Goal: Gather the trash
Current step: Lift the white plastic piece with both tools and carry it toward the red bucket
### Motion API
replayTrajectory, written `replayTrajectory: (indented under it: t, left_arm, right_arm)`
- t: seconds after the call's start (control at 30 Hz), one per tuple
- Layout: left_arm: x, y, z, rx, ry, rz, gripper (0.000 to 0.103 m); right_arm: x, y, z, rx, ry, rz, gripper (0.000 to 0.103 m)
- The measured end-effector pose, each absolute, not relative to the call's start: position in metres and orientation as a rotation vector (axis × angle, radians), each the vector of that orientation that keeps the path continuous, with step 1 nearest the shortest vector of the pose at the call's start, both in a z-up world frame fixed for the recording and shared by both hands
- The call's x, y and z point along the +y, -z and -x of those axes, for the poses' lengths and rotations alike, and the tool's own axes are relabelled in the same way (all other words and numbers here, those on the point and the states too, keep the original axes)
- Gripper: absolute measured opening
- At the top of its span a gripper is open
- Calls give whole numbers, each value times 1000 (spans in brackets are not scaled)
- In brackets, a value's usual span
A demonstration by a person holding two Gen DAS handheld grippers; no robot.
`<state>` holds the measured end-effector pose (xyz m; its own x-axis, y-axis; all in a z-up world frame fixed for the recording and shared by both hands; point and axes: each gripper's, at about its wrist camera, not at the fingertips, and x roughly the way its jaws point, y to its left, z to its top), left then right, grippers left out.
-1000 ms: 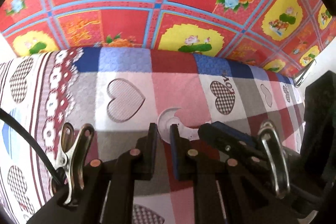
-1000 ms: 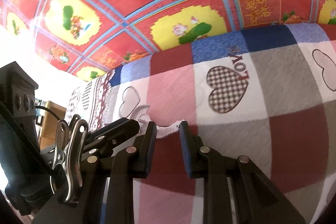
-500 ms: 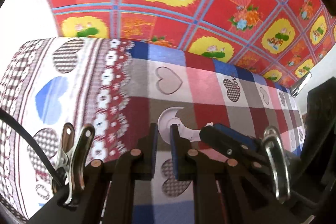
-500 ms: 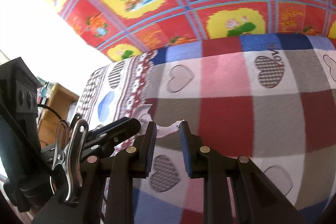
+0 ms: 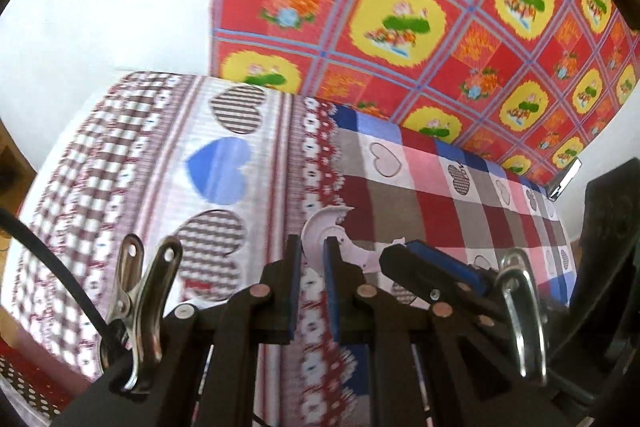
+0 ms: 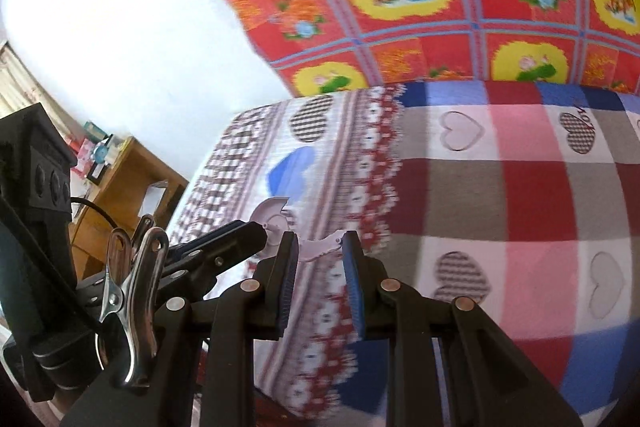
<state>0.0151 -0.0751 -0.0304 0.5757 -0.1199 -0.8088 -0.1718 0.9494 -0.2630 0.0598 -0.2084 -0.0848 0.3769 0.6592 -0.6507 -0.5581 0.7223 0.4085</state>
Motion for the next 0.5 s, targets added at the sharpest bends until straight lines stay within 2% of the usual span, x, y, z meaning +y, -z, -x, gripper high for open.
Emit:
replayTrajectory:
  t: [0.5]
  left_arm:
    - [0, 16, 41, 917, -76, 371, 7]
  right_arm:
    - [-128, 77, -2, 843, -806, -74, 25]
